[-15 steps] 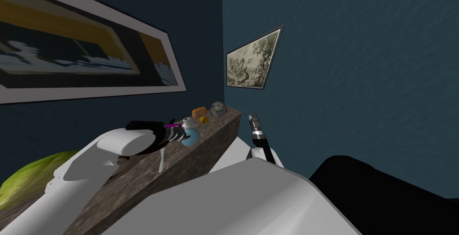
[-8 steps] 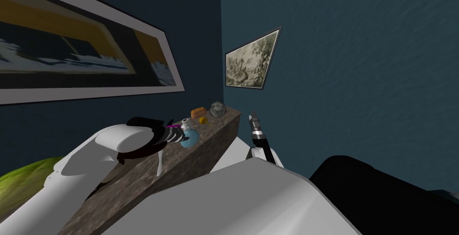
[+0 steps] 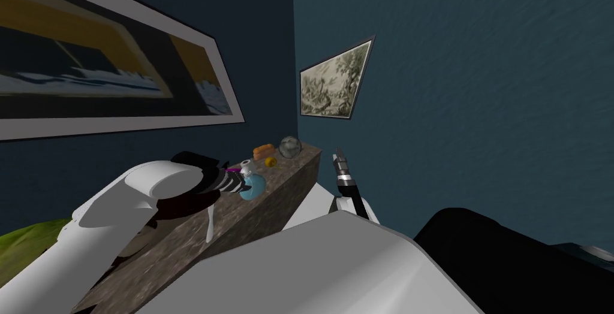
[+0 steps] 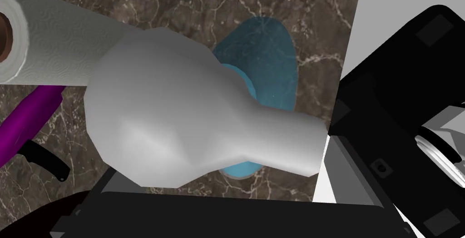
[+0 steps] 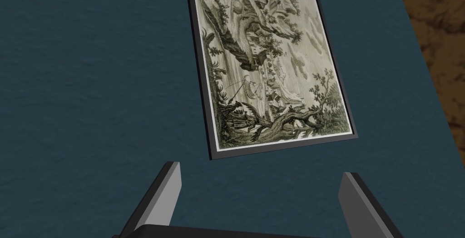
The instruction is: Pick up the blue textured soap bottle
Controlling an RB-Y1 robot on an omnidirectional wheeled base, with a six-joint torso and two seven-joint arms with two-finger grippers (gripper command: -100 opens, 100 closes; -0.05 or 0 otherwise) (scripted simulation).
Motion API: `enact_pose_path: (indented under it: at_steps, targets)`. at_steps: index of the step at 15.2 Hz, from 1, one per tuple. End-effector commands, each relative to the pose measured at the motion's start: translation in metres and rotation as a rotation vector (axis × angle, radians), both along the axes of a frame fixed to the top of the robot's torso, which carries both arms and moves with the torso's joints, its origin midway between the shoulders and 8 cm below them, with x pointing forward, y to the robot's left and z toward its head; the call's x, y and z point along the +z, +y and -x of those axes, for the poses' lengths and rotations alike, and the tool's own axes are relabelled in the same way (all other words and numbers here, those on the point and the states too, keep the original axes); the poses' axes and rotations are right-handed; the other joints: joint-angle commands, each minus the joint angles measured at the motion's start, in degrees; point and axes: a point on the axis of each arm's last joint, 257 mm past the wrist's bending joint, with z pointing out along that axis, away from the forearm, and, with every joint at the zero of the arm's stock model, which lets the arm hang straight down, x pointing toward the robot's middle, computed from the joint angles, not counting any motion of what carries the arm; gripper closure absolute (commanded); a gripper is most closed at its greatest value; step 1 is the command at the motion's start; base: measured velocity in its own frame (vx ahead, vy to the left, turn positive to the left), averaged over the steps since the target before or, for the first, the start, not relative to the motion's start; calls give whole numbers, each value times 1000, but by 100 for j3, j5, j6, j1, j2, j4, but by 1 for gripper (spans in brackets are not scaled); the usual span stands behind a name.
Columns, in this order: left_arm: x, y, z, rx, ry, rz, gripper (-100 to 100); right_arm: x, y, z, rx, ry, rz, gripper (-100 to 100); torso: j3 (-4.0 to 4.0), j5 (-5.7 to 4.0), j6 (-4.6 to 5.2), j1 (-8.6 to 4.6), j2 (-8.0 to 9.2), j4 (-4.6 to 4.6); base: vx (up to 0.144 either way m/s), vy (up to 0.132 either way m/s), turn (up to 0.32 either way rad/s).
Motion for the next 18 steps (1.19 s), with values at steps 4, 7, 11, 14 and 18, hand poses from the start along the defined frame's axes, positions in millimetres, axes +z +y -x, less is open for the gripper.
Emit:
enact_pose_path:
  at_steps: [4, 7, 11, 14, 18]
  targets:
    - [-7, 4, -1, 13, 28, 1, -100, 0, 0, 0, 0, 0, 0, 0, 1, 0, -1, -1, 2, 0, 11, 9, -33]
    - [-15, 7, -6, 16, 25, 0, -100, 0, 0, 0, 0, 0, 0, 0, 5, -2, 0, -16, 10, 1, -15, -29, -24]
    - [-15, 7, -7, 17, 25, 0, 100, 0, 0, 0, 0, 0, 0, 0, 6, -2, 2, -15, 11, 1, -10, -12, -3]
    - [-14, 7, -7, 17, 23, 0, 100, 0, 0, 0, 0, 0, 0, 0, 0, 2, 2, -13, 5, -5, 0, 0, 0]
    - [-5, 3, 0, 10, 25, 0, 100, 0, 0, 0, 0, 0, 0, 0, -2, 2, 2, -2, 0, -4, 15, 24, 21]
